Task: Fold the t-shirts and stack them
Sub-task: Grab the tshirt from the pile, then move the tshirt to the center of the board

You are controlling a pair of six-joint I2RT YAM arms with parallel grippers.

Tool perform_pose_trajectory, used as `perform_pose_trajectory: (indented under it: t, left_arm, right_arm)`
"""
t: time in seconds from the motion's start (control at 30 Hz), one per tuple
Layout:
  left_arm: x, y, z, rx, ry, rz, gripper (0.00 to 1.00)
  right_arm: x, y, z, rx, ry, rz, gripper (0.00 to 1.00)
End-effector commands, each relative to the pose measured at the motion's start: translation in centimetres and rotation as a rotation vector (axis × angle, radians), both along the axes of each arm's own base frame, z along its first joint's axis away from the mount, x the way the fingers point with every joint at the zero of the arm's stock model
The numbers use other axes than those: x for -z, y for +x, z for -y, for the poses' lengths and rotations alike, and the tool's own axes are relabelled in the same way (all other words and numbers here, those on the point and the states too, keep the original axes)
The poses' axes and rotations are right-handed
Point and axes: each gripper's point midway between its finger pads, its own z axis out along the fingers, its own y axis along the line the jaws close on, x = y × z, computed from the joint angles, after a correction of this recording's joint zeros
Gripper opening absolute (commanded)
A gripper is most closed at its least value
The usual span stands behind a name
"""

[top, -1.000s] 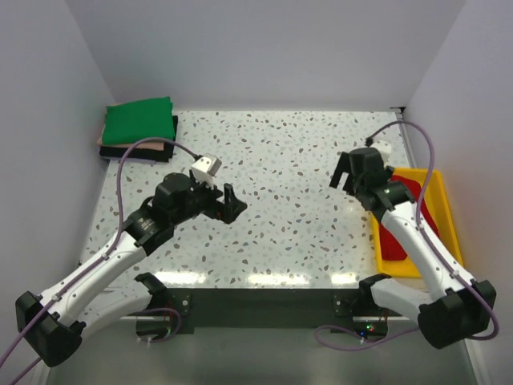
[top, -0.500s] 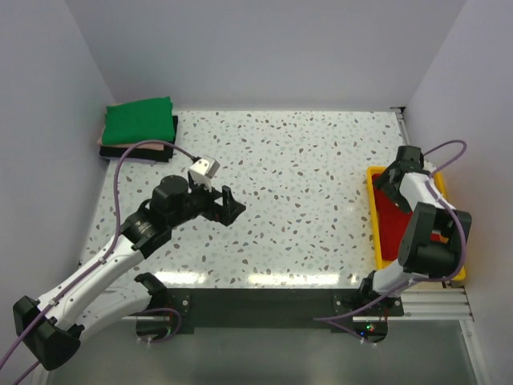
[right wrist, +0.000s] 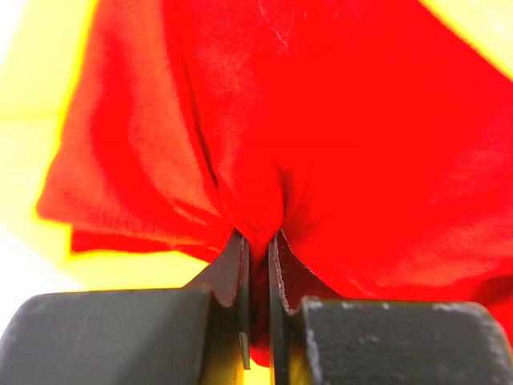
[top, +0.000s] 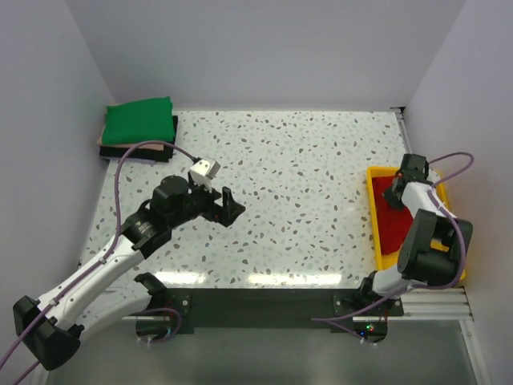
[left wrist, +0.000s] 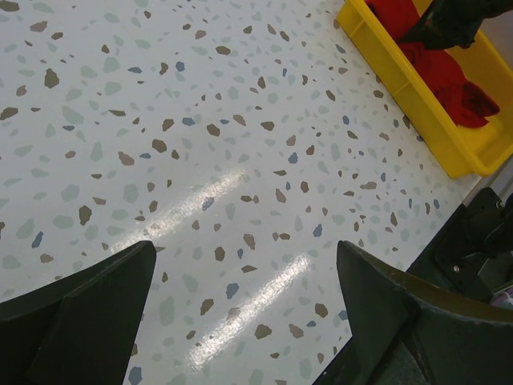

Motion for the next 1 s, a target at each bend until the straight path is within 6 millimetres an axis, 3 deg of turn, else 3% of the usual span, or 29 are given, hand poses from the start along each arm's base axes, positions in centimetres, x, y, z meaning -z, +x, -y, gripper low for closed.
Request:
perform_pose_trajectory:
  t: [0.0,0.1,0.23,0.43,0.5,0.53,0.6,0.63,0.7,0.73,0.8,0.87,0.93,0.97]
  left_arm:
    - [-0.4,0.0,0.0,0.011,0.001,0.021,1.00]
    - [-0.5,0.1,-0.1,0.008,-0.001,0.024,1.00]
    - [-0.7,0.2,-0.5,-0.017,0.005,0.031,1.00]
    - [-1.5,1.1,-1.6,-0.095,0.005,0.054,1.00]
    - [-1.3,1.5,-2.3,-0.138,0.017,0.049,1.00]
    - [-1.4,1.8,-2.6,-0.157,0.017,0.050,1.00]
    - [-1.5,2.3,-3.7,-0.214,0.017,0.051,1.00]
    - [-1.6,2.5,-4.0,-0.232,0.016,0.052,1.00]
    - [-1.7,2.8,-4.8,-0.279,0.012,0.052,1.00]
    - [-1.7,2.8,-5.0,-0.291,0.010,0.051,1.00]
    - [-1.7,3.0,-5.5,-0.319,0.010,0.050,1.00]
    - [-1.5,3.2,-5.9,-0.344,0.010,0.040,1.00]
    - [-1.3,3.1,-6.0,-0.360,0.000,0.021,1.00]
    - [-1.2,3.1,-6.2,-0.377,-0.002,0.014,1.00]
  right_arm:
    - [-7.0,0.8,-0.1,-0.028,-0.043,0.150,0.00]
    - [-11.5,0.7,-0.1,-0.047,-0.085,0.225,0.00]
    - [-20.3,0.9,-1.6,-0.148,-0.116,0.410,0.00]
    - [-32.3,1.0,-7.5,-0.377,-0.096,0.703,0.00]
    - [-34.8,0.9,-10.0,-0.460,-0.064,0.772,0.00]
    - [-36.7,0.8,-12.4,-0.530,-0.039,0.825,0.00]
    - [-38.4,0.7,-15.3,-0.613,0.008,0.888,0.00]
    - [-38.6,0.5,-18.3,-0.687,0.068,0.906,0.00]
    - [-38.6,0.4,-21.1,-0.764,0.114,0.922,0.00]
    - [-37.6,0.2,-23.7,-0.824,0.150,0.897,0.00]
    - [-36.4,0.3,-26.3,-0.882,0.178,0.881,0.00]
    - [-32.5,0.5,-30.2,-0.967,0.203,0.784,0.04]
    - [-28.2,0.2,-33.3,-1.051,0.211,0.661,0.23]
    - [-25.3,0.9,-34.3,-1.065,0.205,0.575,0.45]
